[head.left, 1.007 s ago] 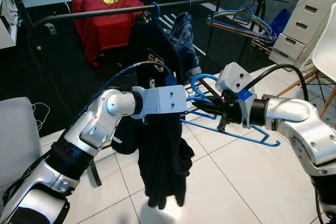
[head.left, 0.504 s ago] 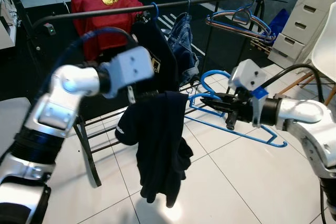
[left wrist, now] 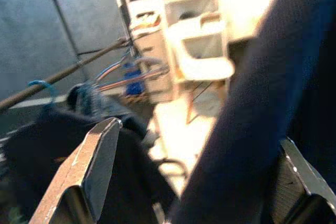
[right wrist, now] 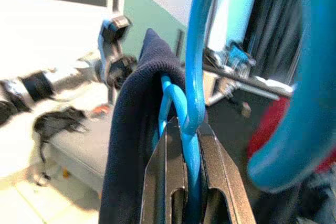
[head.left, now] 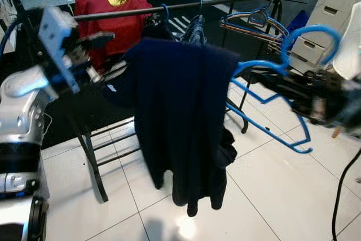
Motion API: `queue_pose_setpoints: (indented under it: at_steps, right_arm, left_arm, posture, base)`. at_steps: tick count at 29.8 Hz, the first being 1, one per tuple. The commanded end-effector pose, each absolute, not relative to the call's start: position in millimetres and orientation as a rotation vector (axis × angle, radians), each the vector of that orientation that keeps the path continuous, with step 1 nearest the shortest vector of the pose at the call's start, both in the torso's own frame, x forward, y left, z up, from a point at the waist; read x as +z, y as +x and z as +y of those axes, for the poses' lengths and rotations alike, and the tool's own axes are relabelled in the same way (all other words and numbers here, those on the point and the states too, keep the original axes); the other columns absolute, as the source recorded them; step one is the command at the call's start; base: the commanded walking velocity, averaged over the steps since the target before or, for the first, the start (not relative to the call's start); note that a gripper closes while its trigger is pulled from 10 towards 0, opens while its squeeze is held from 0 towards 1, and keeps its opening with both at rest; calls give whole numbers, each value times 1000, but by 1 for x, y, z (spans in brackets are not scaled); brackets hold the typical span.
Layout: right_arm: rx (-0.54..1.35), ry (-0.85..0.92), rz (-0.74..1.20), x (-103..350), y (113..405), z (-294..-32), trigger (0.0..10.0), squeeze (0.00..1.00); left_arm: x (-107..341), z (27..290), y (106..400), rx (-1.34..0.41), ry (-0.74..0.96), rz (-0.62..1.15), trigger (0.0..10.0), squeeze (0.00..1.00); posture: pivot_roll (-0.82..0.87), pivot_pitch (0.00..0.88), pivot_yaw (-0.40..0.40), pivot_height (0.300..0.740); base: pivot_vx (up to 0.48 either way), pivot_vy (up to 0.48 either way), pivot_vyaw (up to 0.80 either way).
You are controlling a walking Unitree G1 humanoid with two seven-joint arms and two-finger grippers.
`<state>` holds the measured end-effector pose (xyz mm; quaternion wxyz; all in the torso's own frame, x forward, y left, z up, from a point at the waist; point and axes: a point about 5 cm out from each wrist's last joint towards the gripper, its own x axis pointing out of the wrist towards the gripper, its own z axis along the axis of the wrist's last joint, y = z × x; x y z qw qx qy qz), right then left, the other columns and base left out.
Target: Hang hanger
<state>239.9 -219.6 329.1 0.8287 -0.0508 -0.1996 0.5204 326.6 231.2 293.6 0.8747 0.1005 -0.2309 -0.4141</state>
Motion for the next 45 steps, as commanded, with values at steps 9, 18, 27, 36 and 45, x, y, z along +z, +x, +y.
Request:
queue_pose_setpoints:
  at_steps: [9,18,27,36,45]
  right_arm:
    - [1137,-106,-472,336,229,-218,0,0]
    - [1145,-99,-463,339,228,-215,0,0]
    - [1134,-97,-459,339,229,-214,0,0]
    - [1056,-115,-391,332,240,-216,0,0]
    - [934,-155,-161,294,253,-232,0,0]
  left_arm:
    - [288,221,307,-1112,123,-520,10000,0]
    - [264,179,289,-1399,72,-456,10000,0]
    - [263,175,282,-1466,71,-437,0,0]
    - [269,176,283,-1420,-9,-490,0,0]
    - [285,215,323,-964,-110,-572,0,0]
  posture:
    - [-52,95,7,740]
    - [-57,93,2,740]
    - [-56,94,2,740]
    - [-57,93,1,740]
    - [-55,91,5,740]
  base:
    - [0,0,0]
    - [0,0,0]
    - [0,0,0]
    - [0,0,0]
    - [0,0,0]
